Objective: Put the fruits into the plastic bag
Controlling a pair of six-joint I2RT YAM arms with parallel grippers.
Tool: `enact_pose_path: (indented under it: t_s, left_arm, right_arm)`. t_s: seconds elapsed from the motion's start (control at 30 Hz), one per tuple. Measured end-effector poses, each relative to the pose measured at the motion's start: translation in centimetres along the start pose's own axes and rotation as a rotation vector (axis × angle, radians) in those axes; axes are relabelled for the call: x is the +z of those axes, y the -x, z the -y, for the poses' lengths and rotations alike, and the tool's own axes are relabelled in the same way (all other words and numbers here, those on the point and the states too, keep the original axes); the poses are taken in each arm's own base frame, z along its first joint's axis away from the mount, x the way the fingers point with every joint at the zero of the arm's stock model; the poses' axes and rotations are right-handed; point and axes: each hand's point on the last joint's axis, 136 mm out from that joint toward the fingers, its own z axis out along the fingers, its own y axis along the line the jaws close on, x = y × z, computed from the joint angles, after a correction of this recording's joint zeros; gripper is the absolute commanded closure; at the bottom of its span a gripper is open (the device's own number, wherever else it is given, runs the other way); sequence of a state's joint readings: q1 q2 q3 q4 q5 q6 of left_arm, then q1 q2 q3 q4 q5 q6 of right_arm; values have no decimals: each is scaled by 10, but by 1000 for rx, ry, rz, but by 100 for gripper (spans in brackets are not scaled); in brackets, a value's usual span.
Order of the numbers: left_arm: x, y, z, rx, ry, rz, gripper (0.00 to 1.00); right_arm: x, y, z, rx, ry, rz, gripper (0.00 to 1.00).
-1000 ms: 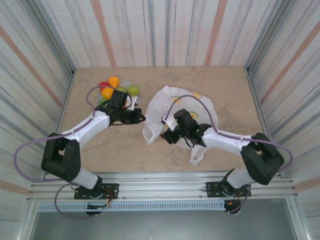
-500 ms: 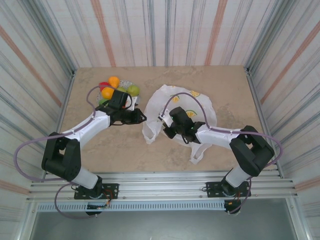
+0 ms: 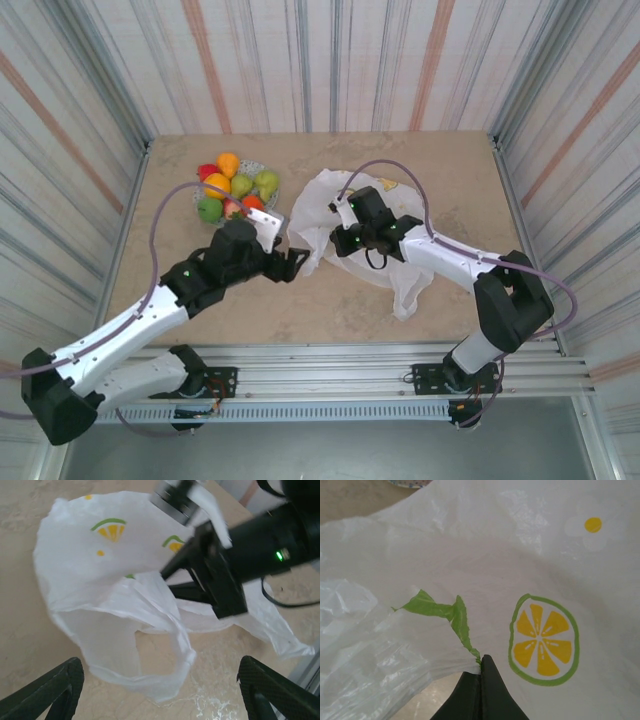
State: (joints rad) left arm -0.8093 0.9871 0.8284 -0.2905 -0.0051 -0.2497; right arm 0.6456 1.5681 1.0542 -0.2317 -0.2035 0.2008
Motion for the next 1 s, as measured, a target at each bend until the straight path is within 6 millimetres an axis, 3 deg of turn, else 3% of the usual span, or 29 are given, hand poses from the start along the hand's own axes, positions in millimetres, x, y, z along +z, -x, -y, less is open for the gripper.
enact_pose_path:
  t_s: [0.23,0.3,0.37,0.53,0.6,0.8,1.0]
  left_arm:
    - [38,-19,0,146,81,-134,18]
    - [48,-21,0,163,85,-153,23]
    - [56,-20,0,171,91,-163,38]
    - [73,-15,2,180,92,-178,93]
    - [74,-13,4,166,75,-178,97]
    - [62,3,-4,17,-40,-154,99]
    - [36,29,-4,-108,-160,-82,98]
  right_arm:
    - [-11,16,-2,84,43,0,100]
    - [-13,17,-4,95,49,-2,100]
    - [-13,17,-6,103,59,-6,100]
    - [-14,14,-4,94,48,-20,100]
    - [-15,13,-1,56,30,-21,95]
    - [-32,16,4,-117,-21,33,64]
    - [-32,0,9,-245,-68,55,48]
